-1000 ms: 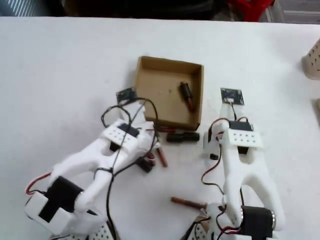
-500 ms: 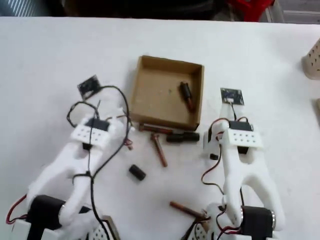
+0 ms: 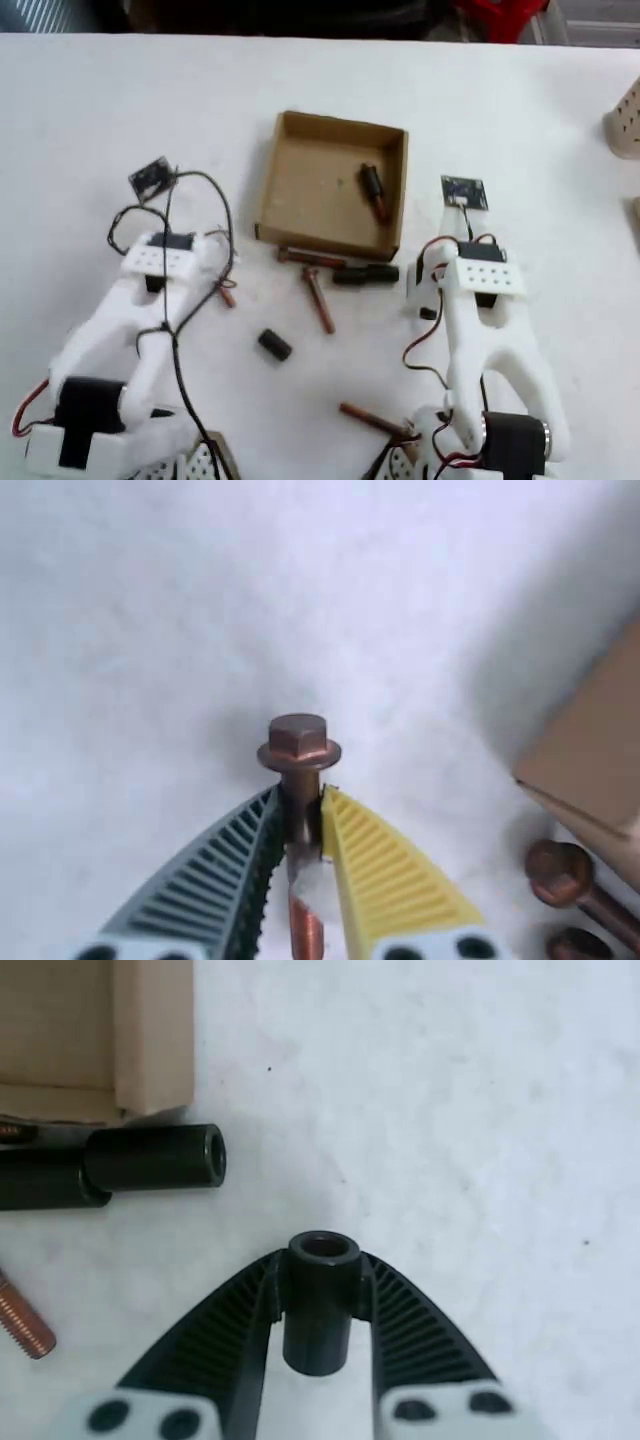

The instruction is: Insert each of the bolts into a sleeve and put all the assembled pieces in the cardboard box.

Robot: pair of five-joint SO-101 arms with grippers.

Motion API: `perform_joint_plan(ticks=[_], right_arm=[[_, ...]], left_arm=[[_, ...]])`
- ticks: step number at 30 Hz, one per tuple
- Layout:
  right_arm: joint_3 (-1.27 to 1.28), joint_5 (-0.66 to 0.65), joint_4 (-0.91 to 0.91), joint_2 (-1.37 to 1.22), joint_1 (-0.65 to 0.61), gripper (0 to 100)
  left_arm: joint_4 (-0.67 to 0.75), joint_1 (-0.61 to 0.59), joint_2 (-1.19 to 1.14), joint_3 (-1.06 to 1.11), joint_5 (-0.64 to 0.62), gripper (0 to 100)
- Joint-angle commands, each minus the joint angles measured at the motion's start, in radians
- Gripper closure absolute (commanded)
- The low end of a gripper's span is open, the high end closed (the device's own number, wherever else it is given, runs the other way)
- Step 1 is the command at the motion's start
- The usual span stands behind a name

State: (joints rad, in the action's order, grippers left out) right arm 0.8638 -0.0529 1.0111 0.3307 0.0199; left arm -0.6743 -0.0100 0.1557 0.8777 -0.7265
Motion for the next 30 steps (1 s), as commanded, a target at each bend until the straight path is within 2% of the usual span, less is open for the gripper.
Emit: perform_joint_plan(ticks=[1, 5, 8, 12, 21, 30], right_arm=[[-0.008, -0.011, -0.007, 0.004, -0.013, 98.1], [-0.008, -0.011, -0.005, 0.004, -0.013, 98.1], [-0.008, -0.011, -0.005, 0.004, -0.013, 98.1], [-0.008, -0.011, -0.005, 0.004, -0.013, 98.1], [-0.008, -0.011, -0.005, 0.004, -0.013, 98.1], [-0.008, -0.011, -0.005, 0.004, -0.013, 98.1]], left_arm=[[0.011, -0.038, -0.059, -0.078, 0.058, 91], [0.008, -0.054, -0.154, -0.12, 0.058, 74], [-0.028, -0.054, -0.168, -0.146, 0.058, 69], [-0.054, -0.062, -0.171, -0.163, 0.058, 74], [-0.061, -0.058, -0.174, -0.155, 0.064, 96], [-0.092, -0.028, -0.176, -0.16, 0.066, 97]])
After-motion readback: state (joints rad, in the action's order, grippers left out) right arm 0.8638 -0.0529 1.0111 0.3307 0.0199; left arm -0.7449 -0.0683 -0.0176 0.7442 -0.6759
